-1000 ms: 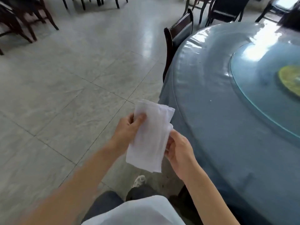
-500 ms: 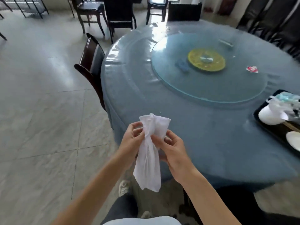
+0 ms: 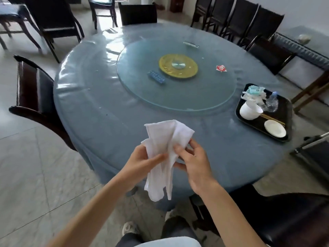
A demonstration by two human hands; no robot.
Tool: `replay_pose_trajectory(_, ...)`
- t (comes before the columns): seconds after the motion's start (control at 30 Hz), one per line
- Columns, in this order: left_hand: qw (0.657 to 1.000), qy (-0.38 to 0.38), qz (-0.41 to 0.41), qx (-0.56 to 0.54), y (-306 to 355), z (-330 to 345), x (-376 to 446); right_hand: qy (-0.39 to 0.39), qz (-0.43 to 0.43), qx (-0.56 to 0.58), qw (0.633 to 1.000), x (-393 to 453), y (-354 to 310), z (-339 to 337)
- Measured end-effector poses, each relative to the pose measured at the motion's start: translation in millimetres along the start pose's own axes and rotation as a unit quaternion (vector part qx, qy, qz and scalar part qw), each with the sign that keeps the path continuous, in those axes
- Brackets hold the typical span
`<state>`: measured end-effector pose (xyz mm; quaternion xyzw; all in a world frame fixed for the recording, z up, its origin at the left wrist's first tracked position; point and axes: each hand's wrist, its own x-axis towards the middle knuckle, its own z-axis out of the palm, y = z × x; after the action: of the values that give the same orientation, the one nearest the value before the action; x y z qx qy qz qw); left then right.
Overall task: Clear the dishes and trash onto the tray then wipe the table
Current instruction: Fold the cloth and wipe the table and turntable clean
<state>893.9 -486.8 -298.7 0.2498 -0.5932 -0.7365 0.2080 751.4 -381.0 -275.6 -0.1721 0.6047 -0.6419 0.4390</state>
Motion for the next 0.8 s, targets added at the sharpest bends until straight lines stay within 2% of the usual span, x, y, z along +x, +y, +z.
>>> replay_pose_trajectory(0.1, 0.996, 0.068, -0.048, -0.026, 1, -17, 11, 0.019, 0.022, 0.014, 0.999, 9, -17, -17)
replay_pose_trajectory(0.2, 0.990, 0.100, -0.082, -0.060, 4, -31, 23, 0.018, 0.012, 0.029, 0.999, 19, -38, -40)
replay_pose_trajectory(0.47, 0.996, 0.093, -0.013, -0.005, 20, -33, 50, -0.021, -0.046, -0.051, 0.997, 46, -66, -70)
replay_pose_trajectory(0.53, 0.994, 0.099, 0.032, 0.028, 27, -31, 52, 0.002, -0.068, -0.085, 0.994, 55, -65, -76)
replay_pose_trajectory(0.7, 0.974, 0.133, 0.094, 0.156, 37, -18, 58, 0.142, -0.068, -0.199, 0.967, 70, -61, -69)
replay_pose_trajectory(0.73, 0.969, 0.143, 0.094, 0.178, 37, -14, 61, 0.129, -0.069, -0.201, 0.969, 69, -60, -60)
replay_pose_trajectory(0.8, 0.966, 0.153, 0.088, 0.191, 37, -4, 66, 0.037, -0.064, -0.176, 0.982, 66, -54, -37)
